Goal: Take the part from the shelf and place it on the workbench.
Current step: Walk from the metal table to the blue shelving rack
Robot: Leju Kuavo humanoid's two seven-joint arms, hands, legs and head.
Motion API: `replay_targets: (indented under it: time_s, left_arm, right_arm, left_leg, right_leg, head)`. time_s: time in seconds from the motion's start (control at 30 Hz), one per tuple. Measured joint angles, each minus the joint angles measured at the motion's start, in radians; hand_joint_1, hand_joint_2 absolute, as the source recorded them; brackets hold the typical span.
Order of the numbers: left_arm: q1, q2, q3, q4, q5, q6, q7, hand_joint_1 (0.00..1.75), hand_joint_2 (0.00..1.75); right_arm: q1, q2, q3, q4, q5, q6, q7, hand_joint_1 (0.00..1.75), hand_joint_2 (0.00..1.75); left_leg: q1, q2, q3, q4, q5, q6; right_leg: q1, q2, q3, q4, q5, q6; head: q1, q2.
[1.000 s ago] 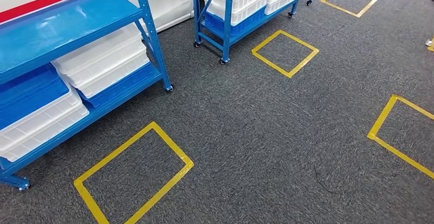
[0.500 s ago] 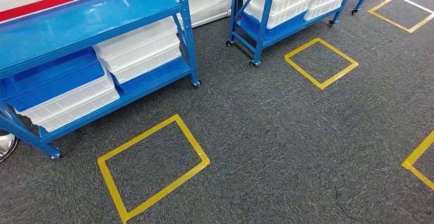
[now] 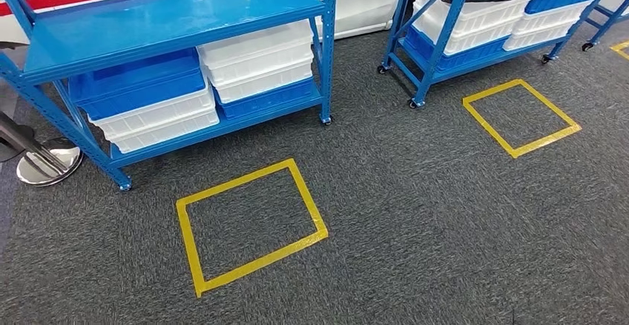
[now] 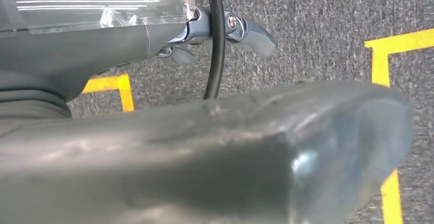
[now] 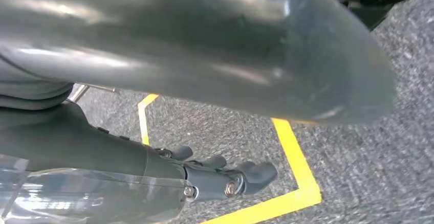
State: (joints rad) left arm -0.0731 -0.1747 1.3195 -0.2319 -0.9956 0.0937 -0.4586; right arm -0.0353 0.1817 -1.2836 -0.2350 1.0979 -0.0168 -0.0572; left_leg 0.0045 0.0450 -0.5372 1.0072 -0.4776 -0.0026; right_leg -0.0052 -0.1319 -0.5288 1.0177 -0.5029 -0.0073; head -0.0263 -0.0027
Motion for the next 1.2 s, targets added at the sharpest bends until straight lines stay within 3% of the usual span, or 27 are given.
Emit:
replay_targets:
  time_s: [0.03, 0.1, 0.17, 0.2, 0.23, 0.27, 0.3, 0.37, 0.43, 0.5, 0.57, 0.6, 0.67, 0.73, 0.77, 0.8, 0.9, 0.97, 1.0, 1.03, 1.1, 1.17, 1.2]
  left_arm:
    - [0.002, 0.000, 0.000, 0.000, 0.000, 0.000, 0.000, 0.00, 0.00]
    - [0.001, -0.001, 0.000, 0.000, 0.000, 0.000, 0.000, 0.00, 0.00]
    - [-0.002, -0.001, 0.000, 0.000, 0.000, 0.000, 0.000, 0.00, 0.00]
    - [-0.003, -0.001, 0.000, 0.000, 0.000, 0.000, 0.000, 0.00, 0.00]
    - [-0.003, -0.001, 0.000, 0.000, 0.000, 0.000, 0.000, 0.00, 0.00]
    - [-0.002, -0.001, 0.000, 0.000, 0.000, 0.000, 0.000, 0.00, 0.00]
    - [-0.001, -0.001, 0.000, 0.000, 0.000, 0.000, 0.000, 0.00, 0.00]
    - [-0.001, -0.002, 0.000, 0.000, 0.000, 0.000, 0.000, 0.00, 0.00]
    - [-0.003, -0.003, 0.000, 0.000, 0.000, 0.000, 0.000, 0.00, 0.00]
    - [-0.001, -0.003, 0.000, 0.000, 0.000, 0.000, 0.000, 0.00, 0.00]
    - [0.002, -0.002, 0.000, 0.000, 0.000, 0.000, 0.000, 0.00, 0.00]
    - [0.002, -0.002, 0.000, 0.000, 0.001, 0.000, 0.000, 0.00, 0.00]
    - [-0.002, -0.003, 0.000, 0.000, 0.001, 0.000, 0.000, 0.00, 0.00]
    - [-0.003, -0.003, 0.000, 0.000, 0.000, 0.000, 0.000, 0.00, 0.00]
    - [-0.002, -0.003, 0.000, 0.000, 0.001, 0.000, 0.000, 0.00, 0.00]
    - [0.000, -0.003, 0.000, 0.000, 0.001, 0.000, 0.000, 0.00, 0.00]
    - [-0.001, -0.002, 0.000, 0.000, 0.000, 0.000, 0.000, 0.00, 0.00]
    - [-0.003, -0.002, 0.000, 0.000, 0.001, -0.001, -0.001, 0.00, 0.00]
    - [-0.001, -0.002, 0.000, 0.000, 0.001, -0.002, -0.002, 0.00, 0.00]
    - [0.001, -0.003, 0.000, 0.000, 0.002, -0.005, -0.003, 0.00, 0.00]
    - [0.003, -0.005, 0.000, 0.000, 0.006, -0.011, -0.008, 0.00, 0.00]
    - [-0.001, -0.006, 0.000, 0.000, 0.008, -0.018, -0.012, 0.00, 0.00]
    - [-0.003, -0.006, 0.000, 0.000, 0.009, -0.020, -0.014, 0.00, 0.00]
  right_arm:
    - [-0.002, 0.000, 0.000, 0.000, 0.000, 0.000, 0.000, 0.00, 0.00]
    - [-0.002, 0.000, 0.000, 0.000, 0.001, 0.000, 0.000, 0.00, 0.00]
    - [0.003, 0.000, 0.000, 0.000, 0.002, 0.000, 0.001, 0.00, 0.00]
    - [0.004, 0.000, 0.000, 0.000, 0.002, 0.000, 0.001, 0.00, 0.00]
    - [0.005, 0.000, 0.000, 0.001, 0.003, 0.000, 0.001, 0.00, 0.00]
    - [0.006, 0.000, 0.000, 0.001, 0.003, 0.000, 0.001, 0.00, 0.00]
    - [0.006, -0.001, 0.000, 0.001, 0.003, 0.000, 0.001, 0.00, 0.00]
    - [0.008, -0.001, -0.001, 0.001, 0.003, 0.000, 0.001, 0.00, 0.00]
    - [0.009, -0.002, -0.001, 0.001, 0.003, 0.000, 0.001, 0.00, 0.00]
    - [0.006, -0.002, -0.001, 0.001, 0.003, 0.000, 0.001, 0.00, 0.00]
    - [0.005, -0.001, -0.001, 0.001, 0.003, 0.000, 0.001, 0.00, 0.00]
    - [0.006, -0.001, -0.001, 0.001, 0.003, 0.000, 0.001, 0.00, 0.00]
    - [0.011, 0.000, -0.002, 0.002, 0.003, 0.000, 0.001, 0.00, 0.00]
    - [0.014, 0.000, -0.002, 0.002, 0.003, 0.000, 0.001, 0.00, 0.00]
    - [0.014, 0.000, -0.002, 0.002, 0.003, 0.000, 0.001, 0.00, 0.00]
    - [0.013, 0.000, -0.002, 0.002, 0.003, 0.000, 0.001, 0.00, 0.00]
    - [0.011, 0.000, -0.002, 0.002, 0.003, 0.000, 0.001, 0.00, 0.00]
    - [0.008, 0.000, -0.002, 0.002, 0.003, 0.000, 0.001, 0.00, 0.00]
    - [0.005, 0.000, -0.002, 0.002, 0.002, -0.001, 0.000, 0.00, 0.00]
    - [0.002, 0.000, -0.002, 0.002, 0.000, -0.003, 0.000, 0.00, 0.00]
    - [-0.001, 0.000, -0.006, 0.002, -0.007, -0.007, -0.001, 0.00, 0.00]
    - [0.003, 0.000, -0.012, 0.002, -0.009, -0.007, -0.001, 0.00, 0.00]
    - [0.005, 0.000, -0.013, 0.002, -0.009, -0.006, -0.001, 0.00, 0.00]
  left_leg:
    - [0.002, -0.009, 0.002, -0.005, 0.005, 0.005]
    - [0.010, -0.030, 0.004, -0.017, 0.018, 0.018]
    - [0.012, -0.051, -0.002, -0.020, 0.026, 0.026]
    - [0.011, -0.063, -0.005, -0.019, 0.027, 0.027]
    - [0.011, -0.077, -0.007, -0.019, 0.029, 0.026]
    - [0.011, -0.091, -0.008, -0.017, 0.029, 0.025]
    - [0.012, -0.106, -0.008, -0.016, 0.030, 0.023]
    - [0.011, -0.134, -0.010, -0.009, 0.029, 0.017]
    - [0.008, -0.157, -0.017, -0.003, 0.028, 0.005]
    - [0.010, -0.177, -0.025, -0.004, 0.032, -0.009]
    - [0.011, -0.153, -0.034, 0.011, 0.021, -0.020]
    - [0.011, -0.124, -0.049, 0.043, 0.000, -0.023]
    - [0.010, -0.069, -0.104, 0.161, -0.067, -0.028]
    - [0.012, -0.054, -0.154, 0.272, -0.109, -0.032]
    - [0.013, -0.052, -0.155, 0.282, -0.103, -0.032]
    - [0.013, -0.048, -0.136, 0.250, -0.080, -0.031]
    - [0.006, 0.000, -0.024, 0.048, 0.000, -0.016]
    - [-0.001, 0.016, -0.002, 0.000, 0.008, -0.006]
    - [-0.003, 0.007, -0.004, -0.002, 0.009, -0.002]
    - [0.000, 0.000, -0.002, -0.006, 0.012, 0.003]
    - [0.006, -0.013, 0.005, -0.021, 0.016, 0.016]
    - [0.008, -0.025, 0.009, -0.029, 0.017, 0.027]
    - [0.008, -0.031, 0.010, -0.029, 0.017, 0.030]
  right_leg:
    - [-0.002, 0.006, 0.002, 0.001, -0.003, 0.006]
    - [-0.005, 0.056, -0.016, 0.049, -0.041, 0.015]
    - [-0.010, 0.112, -0.072, 0.168, -0.109, 0.021]
    - [-0.010, 0.122, -0.101, 0.228, -0.134, 0.023]
    - [-0.011, 0.125, -0.118, 0.260, -0.138, 0.024]
    - [-0.011, 0.128, -0.118, 0.256, -0.122, 0.025]
    - [-0.013, 0.132, -0.100, 0.216, -0.089, 0.024]
    - [-0.017, 0.170, -0.041, 0.085, -0.019, 0.021]
    - [-0.018, 0.203, -0.009, 0.011, 0.005, 0.016]
    - [-0.016, 0.193, -0.007, 0.003, 0.005, 0.007]
    - [-0.017, 0.167, -0.004, -0.004, 0.009, -0.008]
    - [-0.018, 0.153, -0.003, -0.008, 0.012, -0.016]
    - [-0.014, 0.123, -0.003, -0.011, 0.011, -0.027]
    - [-0.009, 0.091, -0.003, -0.010, 0.009, -0.030]
    - [-0.007, 0.077, -0.002, -0.010, 0.007, -0.030]
    - [-0.006, 0.064, 0.000, -0.010, 0.005, -0.029]
    - [-0.002, 0.029, 0.010, -0.008, -0.003, -0.020]
    - [0.000, 0.013, 0.014, -0.007, -0.006, -0.009]
    - [0.000, 0.007, 0.017, -0.009, -0.007, -0.003]
    - [-0.001, 0.009, 0.019, -0.010, -0.008, 0.004]
    - [-0.004, 0.053, 0.009, 0.016, -0.027, 0.014]
    - [-0.007, 0.111, -0.047, 0.123, -0.082, 0.019]
    - [-0.008, 0.123, -0.087, 0.192, -0.109, 0.021]
  head:
    - [0.000, 0.000]
    - [0.001, 0.000]
    - [0.002, 0.000]
    - [0.002, 0.000]
    - [0.002, 0.000]
    - [0.002, 0.000]
    - [0.002, 0.000]
    - [0.002, 0.000]
    - [0.002, 0.000]
    - [0.002, 0.000]
    - [0.002, 0.000]
    - [0.001, 0.000]
    - [0.001, 0.000]
    - [0.001, 0.000]
    - [0.001, 0.000]
    - [0.001, 0.000]
    - [0.001, 0.000]
    - [0.001, 0.000]
    - [0.001, 0.000]
    - [0.001, 0.000]
    - [0.001, 0.000]
    - [0.002, 0.000]
    - [0.002, 0.000]
